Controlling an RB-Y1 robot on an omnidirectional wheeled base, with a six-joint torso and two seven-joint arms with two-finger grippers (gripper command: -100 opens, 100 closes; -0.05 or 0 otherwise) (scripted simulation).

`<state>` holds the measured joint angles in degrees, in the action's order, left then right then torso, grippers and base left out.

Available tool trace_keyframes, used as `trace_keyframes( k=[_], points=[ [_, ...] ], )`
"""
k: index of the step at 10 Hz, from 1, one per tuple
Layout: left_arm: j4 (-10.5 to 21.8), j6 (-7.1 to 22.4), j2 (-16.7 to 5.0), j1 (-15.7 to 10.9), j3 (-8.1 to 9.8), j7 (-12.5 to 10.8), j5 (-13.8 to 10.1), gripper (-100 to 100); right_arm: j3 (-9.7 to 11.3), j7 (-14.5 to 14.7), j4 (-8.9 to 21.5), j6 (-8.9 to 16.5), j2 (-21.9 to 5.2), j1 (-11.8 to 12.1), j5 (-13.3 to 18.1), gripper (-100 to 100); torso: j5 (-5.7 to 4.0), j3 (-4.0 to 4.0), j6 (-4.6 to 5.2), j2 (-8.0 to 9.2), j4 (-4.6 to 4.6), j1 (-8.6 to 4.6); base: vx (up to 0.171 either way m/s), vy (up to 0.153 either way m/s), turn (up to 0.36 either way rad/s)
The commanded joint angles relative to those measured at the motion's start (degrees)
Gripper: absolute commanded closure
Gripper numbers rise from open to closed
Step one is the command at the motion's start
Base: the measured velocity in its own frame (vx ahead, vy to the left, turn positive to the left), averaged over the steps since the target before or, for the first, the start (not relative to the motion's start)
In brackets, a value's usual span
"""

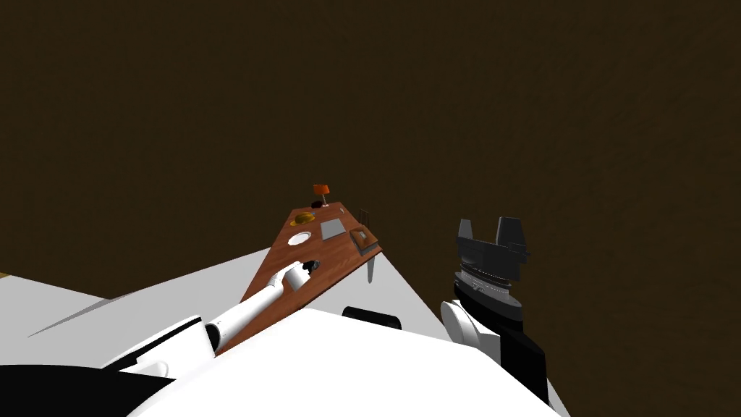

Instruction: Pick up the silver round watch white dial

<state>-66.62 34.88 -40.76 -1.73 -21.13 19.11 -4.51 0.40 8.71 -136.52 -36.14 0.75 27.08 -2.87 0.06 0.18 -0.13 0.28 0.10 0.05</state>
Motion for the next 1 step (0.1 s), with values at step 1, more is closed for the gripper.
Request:
trace_keyframes(
  k=[1],
  points=[
    [0.0,0.0,0.0,0.0,0.0,0.0,0.0,0,0.0,0.0,0.0,0.0,0.0,0.0,0.0,0,0.0,0.0,0.0,0.0,0.0,0.0,0.0,0.0,0.0]
  ],
)
